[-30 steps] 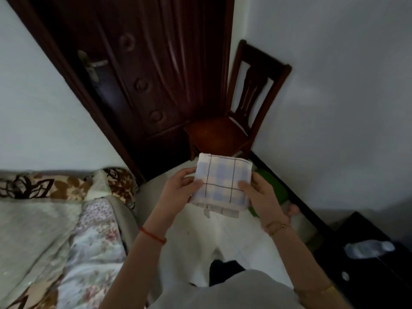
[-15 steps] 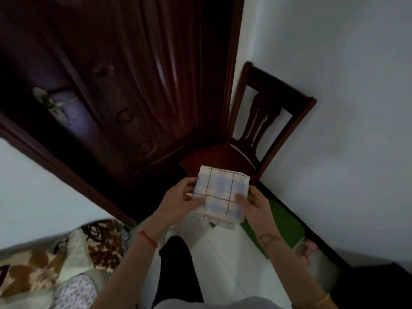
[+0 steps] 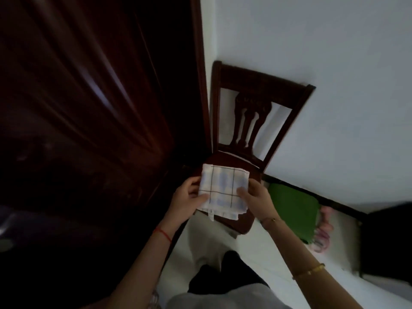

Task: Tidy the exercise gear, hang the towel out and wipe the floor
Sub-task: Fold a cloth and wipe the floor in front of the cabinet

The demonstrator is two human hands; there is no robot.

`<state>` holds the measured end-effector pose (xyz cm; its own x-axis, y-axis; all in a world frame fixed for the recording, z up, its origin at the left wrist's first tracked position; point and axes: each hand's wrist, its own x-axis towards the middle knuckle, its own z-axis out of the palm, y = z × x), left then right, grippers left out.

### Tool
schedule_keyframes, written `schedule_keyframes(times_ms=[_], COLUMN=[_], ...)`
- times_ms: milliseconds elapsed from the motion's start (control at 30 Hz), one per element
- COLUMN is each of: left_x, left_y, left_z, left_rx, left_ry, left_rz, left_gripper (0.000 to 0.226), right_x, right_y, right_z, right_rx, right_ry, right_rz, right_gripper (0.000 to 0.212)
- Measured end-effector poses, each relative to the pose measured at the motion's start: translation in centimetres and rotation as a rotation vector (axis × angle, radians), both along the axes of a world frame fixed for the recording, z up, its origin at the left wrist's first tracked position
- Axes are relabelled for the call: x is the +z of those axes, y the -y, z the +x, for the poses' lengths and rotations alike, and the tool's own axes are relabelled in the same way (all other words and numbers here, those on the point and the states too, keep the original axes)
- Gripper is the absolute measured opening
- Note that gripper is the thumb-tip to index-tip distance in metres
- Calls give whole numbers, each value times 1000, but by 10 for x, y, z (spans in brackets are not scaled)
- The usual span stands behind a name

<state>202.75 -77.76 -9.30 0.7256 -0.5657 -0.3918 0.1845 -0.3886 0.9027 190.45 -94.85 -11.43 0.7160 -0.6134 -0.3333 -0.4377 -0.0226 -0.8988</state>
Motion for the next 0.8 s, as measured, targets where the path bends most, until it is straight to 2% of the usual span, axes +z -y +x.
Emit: schedule_keyframes(times_ms=[300,500,800], left_x=[-66,-126,-243], left_y=[64,103,143], left_z=[98,146,191], left_rx=[-126,-190,-279], left_ry=[-96,-73,-9], left_rz=[87,148,279], left_gripper=[53,53,46], right_x=[-58,-109,-229], right_y=[47,76,99], right_z=[85,133,171], right_rx=[-101,-121,-182], right_ry=[-202,-306,-477], right_rz=[-41,-48,-9], right_gripper=[14,12,19])
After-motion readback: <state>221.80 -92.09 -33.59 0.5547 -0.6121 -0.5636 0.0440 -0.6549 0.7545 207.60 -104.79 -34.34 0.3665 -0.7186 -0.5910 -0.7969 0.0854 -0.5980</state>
